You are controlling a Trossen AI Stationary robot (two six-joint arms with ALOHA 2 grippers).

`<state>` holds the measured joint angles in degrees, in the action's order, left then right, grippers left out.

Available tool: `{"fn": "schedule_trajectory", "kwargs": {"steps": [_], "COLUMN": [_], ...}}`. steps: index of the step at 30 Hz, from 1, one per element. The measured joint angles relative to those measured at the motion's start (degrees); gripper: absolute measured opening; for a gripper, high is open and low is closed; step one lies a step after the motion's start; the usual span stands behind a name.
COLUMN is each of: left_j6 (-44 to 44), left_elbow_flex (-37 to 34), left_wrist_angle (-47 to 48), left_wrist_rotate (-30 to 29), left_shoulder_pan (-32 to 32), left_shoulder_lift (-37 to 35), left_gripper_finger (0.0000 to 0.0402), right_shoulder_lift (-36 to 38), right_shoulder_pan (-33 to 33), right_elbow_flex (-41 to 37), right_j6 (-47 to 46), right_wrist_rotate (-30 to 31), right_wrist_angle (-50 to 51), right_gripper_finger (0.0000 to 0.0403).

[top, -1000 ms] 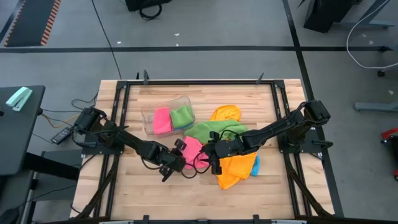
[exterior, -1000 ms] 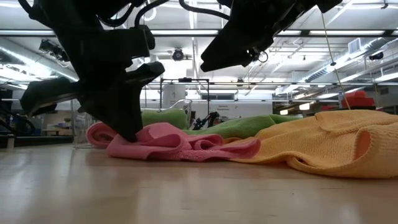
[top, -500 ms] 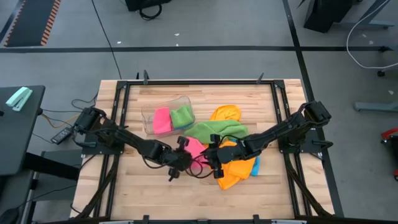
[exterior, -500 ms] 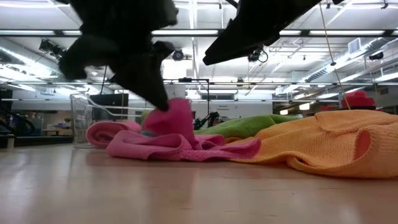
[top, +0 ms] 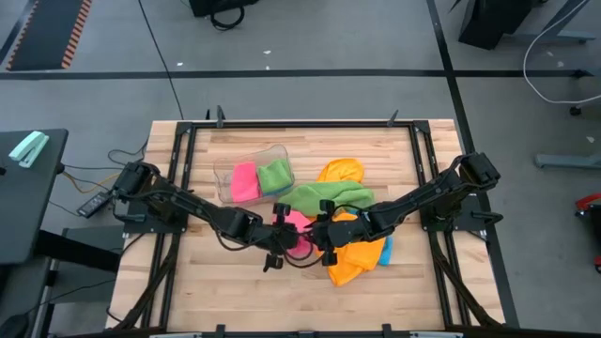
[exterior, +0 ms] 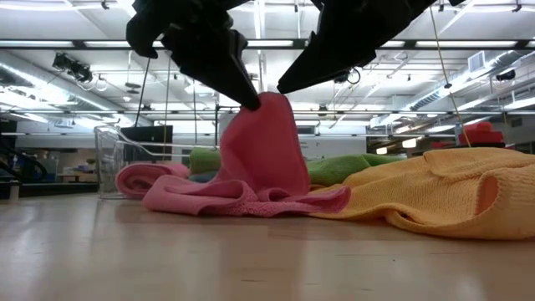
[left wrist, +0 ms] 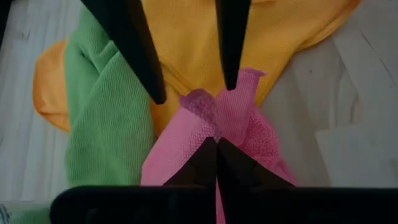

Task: Fold microfiber towels
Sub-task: Fold the pink microfiber towel

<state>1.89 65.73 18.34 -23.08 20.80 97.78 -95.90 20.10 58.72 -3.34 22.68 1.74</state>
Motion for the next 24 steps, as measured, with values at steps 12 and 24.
{"fn": "schedule_trajectory", "kwargs": {"steps": [12,24], "left_j6": [-0.15,0.26], "left_elbow_flex": [0.0,0.0], "left_wrist_angle": [-2.16,-5.17], "left_wrist_rotate": [-0.82,-2.06], "left_shoulder_pan": [0.0,0.0], "left_shoulder_lift": [0.0,0.0], "left_gripper_finger": [0.0008,0.0006], "right_shoulder_lift": [0.0,0.0], "right_shoulder_pan": [-0.97,-0.96], "right_elbow_flex": [0.04,0.04], "right_j6": [0.53,0.57], "right_wrist_rotate": [-1.57,-1.66], "right_wrist_angle": [1.96,1.96], "right_gripper_finger": [0.0166,0.0108]}}
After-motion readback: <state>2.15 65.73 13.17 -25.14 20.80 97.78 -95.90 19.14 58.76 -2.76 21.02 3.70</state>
